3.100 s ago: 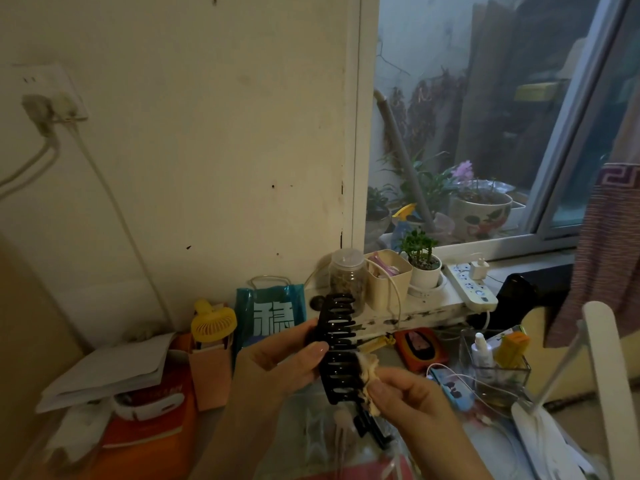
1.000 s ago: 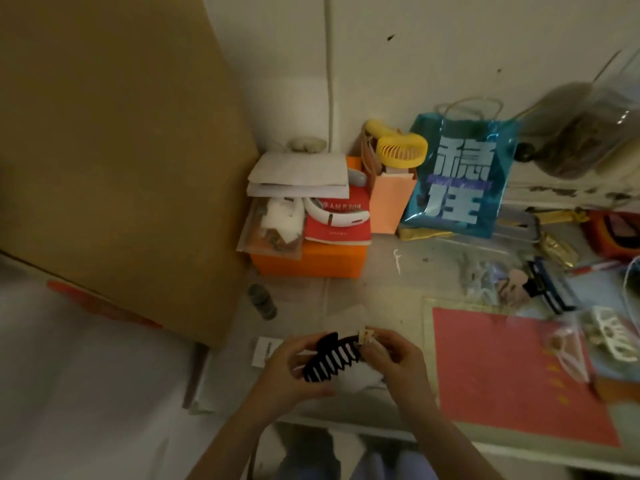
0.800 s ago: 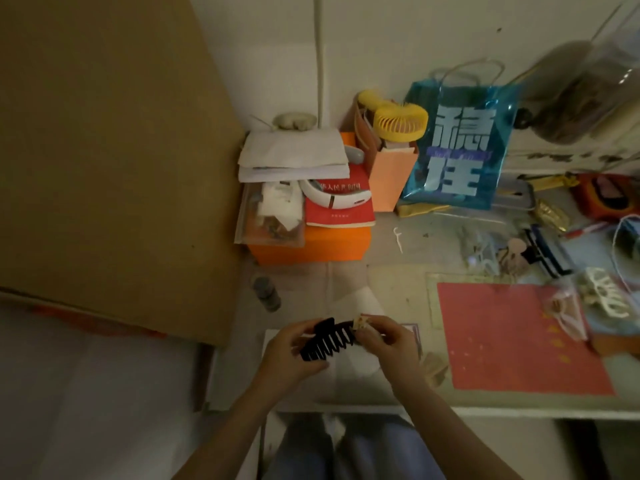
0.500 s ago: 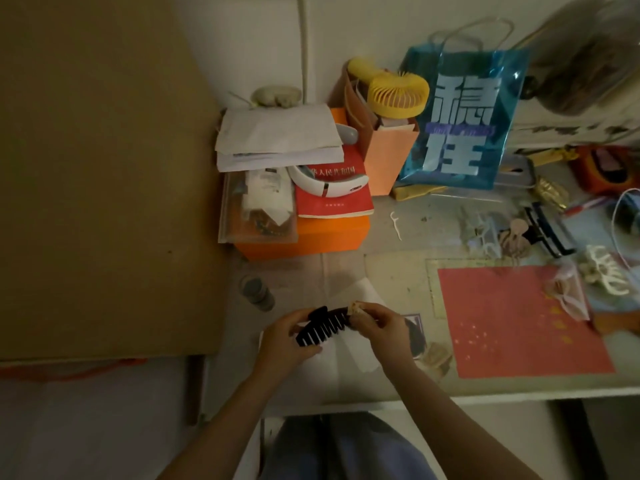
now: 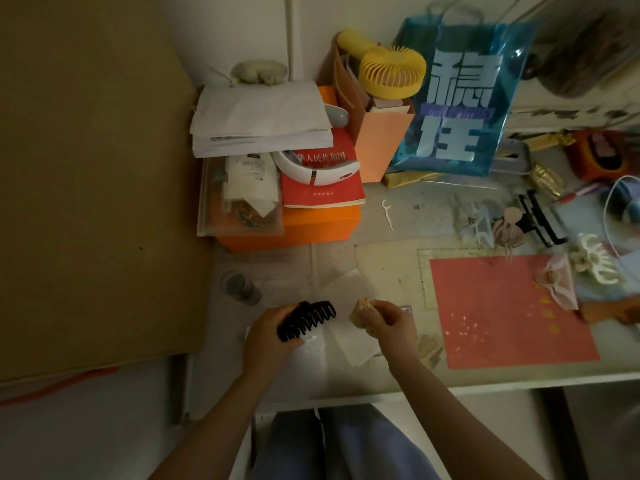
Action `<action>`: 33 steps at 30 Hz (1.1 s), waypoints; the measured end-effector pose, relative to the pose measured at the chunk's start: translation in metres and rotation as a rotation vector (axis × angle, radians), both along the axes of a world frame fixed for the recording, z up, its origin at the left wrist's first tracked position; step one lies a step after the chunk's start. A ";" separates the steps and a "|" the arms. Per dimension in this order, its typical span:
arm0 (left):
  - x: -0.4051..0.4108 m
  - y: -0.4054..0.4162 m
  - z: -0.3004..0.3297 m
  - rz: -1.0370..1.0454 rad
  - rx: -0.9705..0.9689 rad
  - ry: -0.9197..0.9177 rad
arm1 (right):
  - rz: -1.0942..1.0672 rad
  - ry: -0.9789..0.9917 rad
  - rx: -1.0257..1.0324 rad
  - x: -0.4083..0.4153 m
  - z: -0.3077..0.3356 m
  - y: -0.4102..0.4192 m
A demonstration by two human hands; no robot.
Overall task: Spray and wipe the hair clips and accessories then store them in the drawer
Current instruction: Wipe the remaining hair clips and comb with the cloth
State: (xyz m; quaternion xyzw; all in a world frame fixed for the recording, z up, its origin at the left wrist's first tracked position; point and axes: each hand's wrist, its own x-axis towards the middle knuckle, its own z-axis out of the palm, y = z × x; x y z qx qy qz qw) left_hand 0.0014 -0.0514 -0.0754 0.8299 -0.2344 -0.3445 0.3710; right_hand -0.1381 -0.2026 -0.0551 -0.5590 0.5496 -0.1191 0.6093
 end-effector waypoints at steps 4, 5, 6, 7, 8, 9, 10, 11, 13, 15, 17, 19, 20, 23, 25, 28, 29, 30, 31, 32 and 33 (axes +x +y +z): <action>-0.005 0.002 -0.001 0.034 -0.028 -0.019 | 0.019 -0.017 0.016 -0.010 0.002 -0.001; -0.005 0.002 -0.001 0.031 -0.032 -0.026 | 0.009 -0.020 0.022 -0.012 0.003 -0.002; -0.006 0.002 0.000 0.026 -0.028 -0.034 | -0.001 -0.023 0.029 -0.015 0.004 -0.004; -0.007 0.003 0.000 0.025 -0.013 -0.041 | -0.006 -0.021 0.029 -0.018 0.005 -0.005; -0.008 0.005 -0.001 0.029 0.013 -0.039 | -0.005 -0.016 0.026 -0.021 0.007 -0.005; -0.011 0.008 -0.002 0.034 0.046 -0.040 | -0.007 -0.016 0.028 -0.026 0.009 -0.005; -0.014 0.011 -0.001 0.032 0.076 -0.058 | -0.012 -0.026 0.037 -0.030 0.012 -0.005; -0.016 0.013 0.000 0.019 0.110 -0.095 | -0.018 -0.038 0.044 -0.034 0.015 -0.005; -0.019 0.013 0.006 0.019 0.132 -0.169 | -0.040 -0.053 0.036 -0.043 0.021 -0.006; -0.022 0.007 0.015 0.039 0.076 -0.196 | -0.072 -0.058 0.026 -0.052 0.027 -0.006; -0.026 -0.004 0.023 0.033 0.023 -0.212 | -0.114 -0.087 0.016 -0.063 0.033 -0.008; -0.030 -0.020 0.031 -0.014 -0.016 -0.212 | -0.141 -0.115 0.008 -0.073 0.042 -0.010; -0.032 -0.029 0.035 -0.060 -0.038 -0.202 | -0.150 -0.127 -0.001 -0.078 0.047 -0.012; -0.042 -0.056 0.045 -0.215 -0.067 -0.212 | -0.174 -0.119 -0.036 -0.096 0.055 -0.021; -0.053 -0.075 0.051 -0.279 -0.052 -0.248 | -0.198 -0.110 -0.041 -0.112 0.057 -0.029; -0.071 -0.107 0.058 -0.338 -0.077 -0.283 | -0.230 -0.134 -0.056 -0.136 0.060 -0.048; -0.076 -0.118 0.059 -0.368 -0.077 -0.317 | -0.243 -0.136 -0.068 -0.143 0.060 -0.056; -0.080 -0.130 0.058 -0.394 -0.068 -0.345 | -0.253 -0.133 -0.083 -0.150 0.059 -0.066; -0.086 -0.142 0.059 -0.400 -0.059 -0.364 | -0.257 -0.121 -0.094 -0.158 0.057 -0.077; -0.091 -0.155 0.058 -0.398 -0.049 -0.375 | -0.250 -0.111 -0.103 -0.165 0.055 -0.089; -0.098 -0.168 0.058 -0.392 -0.040 -0.390 | -0.238 -0.109 -0.108 -0.173 0.054 -0.102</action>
